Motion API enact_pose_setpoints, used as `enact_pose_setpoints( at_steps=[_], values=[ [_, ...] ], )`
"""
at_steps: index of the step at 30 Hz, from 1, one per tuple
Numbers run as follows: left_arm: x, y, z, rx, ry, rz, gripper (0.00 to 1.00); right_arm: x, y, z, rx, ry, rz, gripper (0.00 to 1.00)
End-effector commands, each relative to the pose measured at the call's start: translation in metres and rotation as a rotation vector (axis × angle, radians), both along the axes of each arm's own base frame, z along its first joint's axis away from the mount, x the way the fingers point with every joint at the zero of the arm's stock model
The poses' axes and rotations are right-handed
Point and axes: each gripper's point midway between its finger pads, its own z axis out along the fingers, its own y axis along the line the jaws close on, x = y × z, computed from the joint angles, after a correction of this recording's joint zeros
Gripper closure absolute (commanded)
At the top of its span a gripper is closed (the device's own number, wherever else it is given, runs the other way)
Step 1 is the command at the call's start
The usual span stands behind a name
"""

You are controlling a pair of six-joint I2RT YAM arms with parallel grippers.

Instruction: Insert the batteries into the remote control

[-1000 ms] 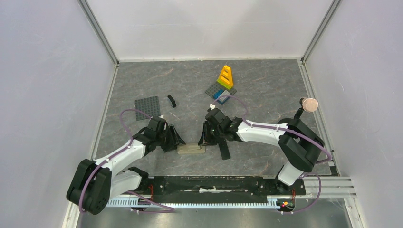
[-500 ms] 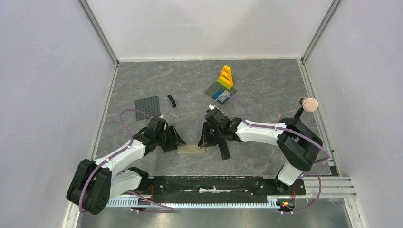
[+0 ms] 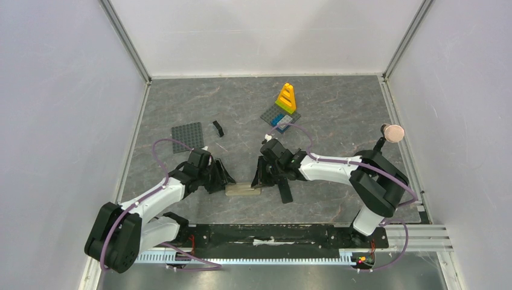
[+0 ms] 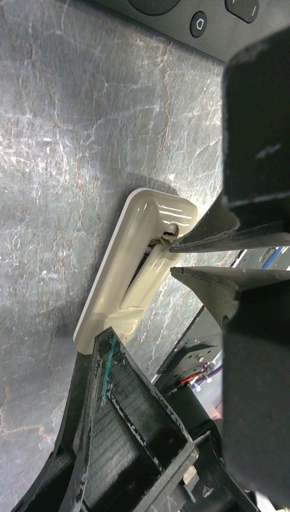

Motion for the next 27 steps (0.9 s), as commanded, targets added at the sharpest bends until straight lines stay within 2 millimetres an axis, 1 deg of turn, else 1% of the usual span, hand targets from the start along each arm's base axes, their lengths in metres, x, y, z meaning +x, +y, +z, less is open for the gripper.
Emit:
enact_pose_setpoints(
  at_steps=[1, 13, 20, 23, 25, 27],
  values=[
    [-0.019, 0.013, -0.022, 0.064, 0.073, -0.008, 0.42, -0.001, 0.003, -0.005, 0.010, 0.002, 0.001, 0.85],
    [-0.020, 0.012, -0.023, 0.061, 0.075, -0.010, 0.42, -0.005, 0.000, -0.020, -0.023, 0.019, 0.007, 0.86],
    [-0.020, 0.012, -0.023, 0.057, 0.074, -0.011, 0.42, -0.007, -0.006, -0.034, -0.085, 0.011, 0.010, 0.91],
    [-0.019, 0.012, -0.023, 0.058, 0.074, -0.011, 0.42, -0.009, -0.009, -0.042, -0.124, 0.002, 0.016, 0.92],
    [-0.017, 0.011, -0.019, 0.059, 0.070, -0.008, 0.42, -0.011, -0.010, -0.044, -0.134, 0.000, 0.019, 0.92],
    [-0.011, 0.010, -0.010, 0.055, 0.053, 0.001, 0.42, -0.009, -0.008, -0.039, -0.133, -0.016, 0.018, 0.92]
  ],
)
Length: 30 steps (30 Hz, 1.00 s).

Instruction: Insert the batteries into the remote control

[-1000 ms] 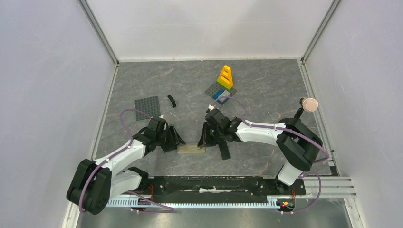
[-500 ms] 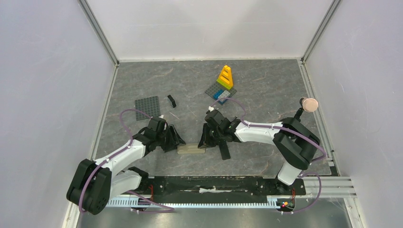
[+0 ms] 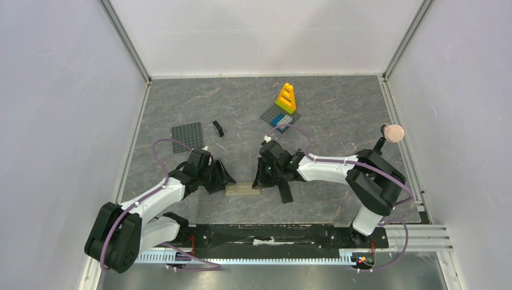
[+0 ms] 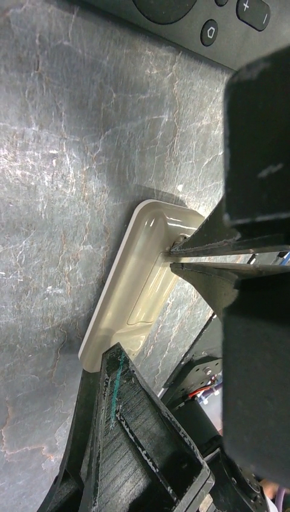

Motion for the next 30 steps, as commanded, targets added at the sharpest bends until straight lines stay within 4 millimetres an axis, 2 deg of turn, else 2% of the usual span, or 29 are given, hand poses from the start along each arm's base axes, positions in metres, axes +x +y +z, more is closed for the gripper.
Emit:
enact_pose_setpoints(
  at_steps=[1, 4, 8, 11, 14, 16, 18, 23, 26, 30],
  values=[
    [-0.007, 0.009, -0.004, 0.056, 0.039, 0.006, 0.42, -0.005, -0.005, -0.019, -0.089, -0.023, 0.016, 0.92],
    [0.011, 0.012, 0.021, 0.082, -0.033, 0.031, 0.42, 0.007, 0.001, 0.005, -0.064, -0.091, 0.008, 0.88],
    [0.031, 0.023, 0.059, 0.162, -0.117, 0.050, 0.42, 0.027, 0.013, 0.056, 0.007, -0.228, 0.018, 0.81],
    [0.043, 0.035, 0.087, 0.226, -0.182, 0.083, 0.41, 0.030, 0.019, 0.084, 0.026, -0.313, 0.105, 0.73],
    [0.047, 0.043, 0.112, 0.247, -0.231, 0.115, 0.40, 0.024, 0.022, 0.098, 0.050, -0.388, 0.241, 0.59],
    [0.044, 0.050, 0.125, 0.251, -0.258, 0.146, 0.40, 0.017, 0.023, 0.099, 0.051, -0.453, 0.403, 0.54],
    [0.039, 0.056, 0.139, 0.245, -0.284, 0.176, 0.39, 0.013, 0.018, 0.091, 0.007, -0.498, 0.536, 0.46],
    [0.022, 0.074, 0.174, 0.236, -0.361, 0.240, 0.33, 0.024, 0.002, 0.064, -0.156, -0.600, 0.736, 0.24],
    [0.011, 0.086, 0.195, 0.234, -0.414, 0.270, 0.30, 0.018, 0.006, 0.055, -0.167, -0.623, 0.859, 0.15],
    [0.002, 0.094, 0.215, 0.224, -0.459, 0.293, 0.26, 0.013, 0.019, 0.048, -0.176, -0.665, 1.005, 0.09]
  ],
)
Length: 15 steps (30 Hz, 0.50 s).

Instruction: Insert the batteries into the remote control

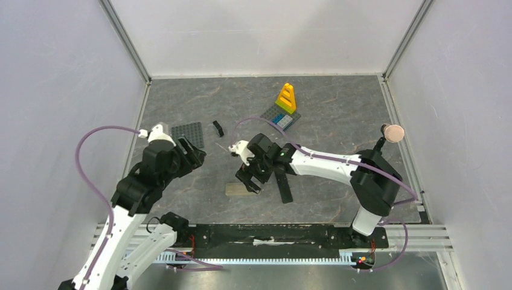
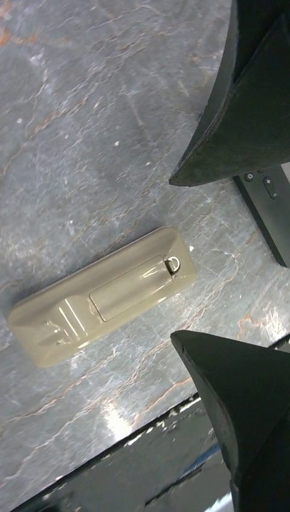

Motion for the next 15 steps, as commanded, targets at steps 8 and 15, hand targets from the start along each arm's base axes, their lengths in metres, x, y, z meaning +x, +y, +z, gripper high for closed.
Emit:
enact_pose_setpoints(
  at_steps=[8, 15],
  values=[
    [-0.014, 0.013, 0.034, 0.012, -0.066, 0.009, 0.26, -0.009, 0.032, -0.026, -0.151, -0.089, 0.354, 0.13],
    [-0.016, 0.012, 0.034, 0.008, -0.068, -0.004, 0.26, -0.010, 0.028, -0.041, -0.213, -0.086, 0.385, 0.22]
  ],
)
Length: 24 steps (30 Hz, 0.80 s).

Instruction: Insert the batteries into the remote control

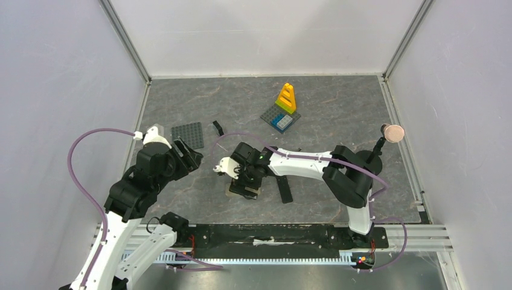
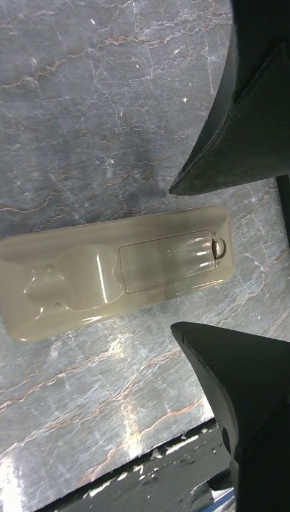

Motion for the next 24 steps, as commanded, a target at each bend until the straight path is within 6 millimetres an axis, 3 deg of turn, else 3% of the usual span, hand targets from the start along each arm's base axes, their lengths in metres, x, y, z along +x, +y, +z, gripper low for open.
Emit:
enact_pose_setpoints(
  at_steps=[1, 6, 12, 15, 18, 24],
  values=[
    [0.000, 0.002, 0.013, 0.013, -0.035, -0.014, 0.26, 0.005, 0.004, 0.002, -0.032, -0.034, 0.051, 0.24],
    [-0.001, 0.001, 0.018, -0.002, -0.048, -0.017, 0.26, 0.002, -0.005, -0.010, -0.093, -0.039, 0.065, 0.38],
    [-0.002, -0.004, 0.030, -0.031, -0.070, -0.033, 0.26, 0.008, -0.007, -0.017, -0.121, -0.123, 0.032, 0.46],
    [-0.004, -0.005, 0.034, -0.040, -0.077, -0.041, 0.26, 0.007, -0.001, -0.013, -0.078, -0.121, 0.011, 0.59],
    [-0.006, -0.005, 0.038, -0.050, -0.093, -0.043, 0.26, 0.004, 0.008, -0.001, -0.009, -0.106, -0.015, 0.69],
    [-0.010, 0.002, 0.043, -0.038, -0.166, -0.046, 0.26, -0.001, 0.024, 0.054, 0.266, -0.015, -0.078, 0.71]
  ],
)
